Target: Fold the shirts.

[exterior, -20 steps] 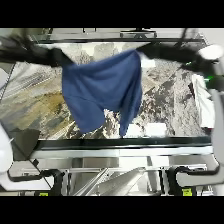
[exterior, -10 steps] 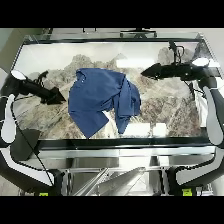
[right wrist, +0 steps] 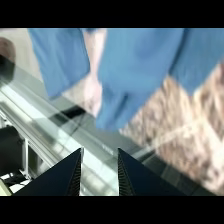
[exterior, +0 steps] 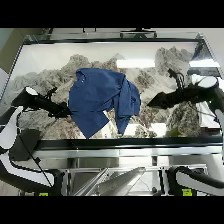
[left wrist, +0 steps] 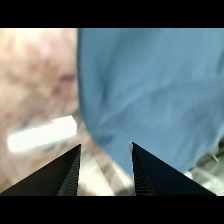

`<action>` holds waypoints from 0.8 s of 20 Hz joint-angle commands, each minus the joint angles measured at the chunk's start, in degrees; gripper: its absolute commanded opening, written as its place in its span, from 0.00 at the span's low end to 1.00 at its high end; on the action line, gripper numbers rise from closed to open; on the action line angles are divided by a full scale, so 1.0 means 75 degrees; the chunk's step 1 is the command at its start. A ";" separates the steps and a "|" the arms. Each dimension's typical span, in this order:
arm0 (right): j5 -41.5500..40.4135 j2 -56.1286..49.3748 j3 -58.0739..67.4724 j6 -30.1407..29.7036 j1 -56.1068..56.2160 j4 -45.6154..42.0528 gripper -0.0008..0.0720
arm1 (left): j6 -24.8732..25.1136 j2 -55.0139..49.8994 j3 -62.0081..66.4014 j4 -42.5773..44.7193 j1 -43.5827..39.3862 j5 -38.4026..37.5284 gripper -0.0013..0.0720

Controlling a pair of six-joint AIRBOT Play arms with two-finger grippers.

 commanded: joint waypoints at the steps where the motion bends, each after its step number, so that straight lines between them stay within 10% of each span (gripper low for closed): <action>1: -0.0775 0.1524 -0.2005 0.0085 0.0102 -0.0122 0.37 | 0.0052 0.0070 0.0096 0.0055 -0.0233 0.1137 0.48; 4: -0.1574 0.2326 -0.3389 0.0102 0.0242 0.0239 0.73 | 0.0052 0.0070 0.0921 0.0079 -0.0076 0.0597 0.48; 16: -0.6129 -0.0041 -0.4389 -0.0254 0.4086 0.3404 0.72 | 0.0140 -0.1070 0.1131 -0.0277 -0.0373 0.1110 0.48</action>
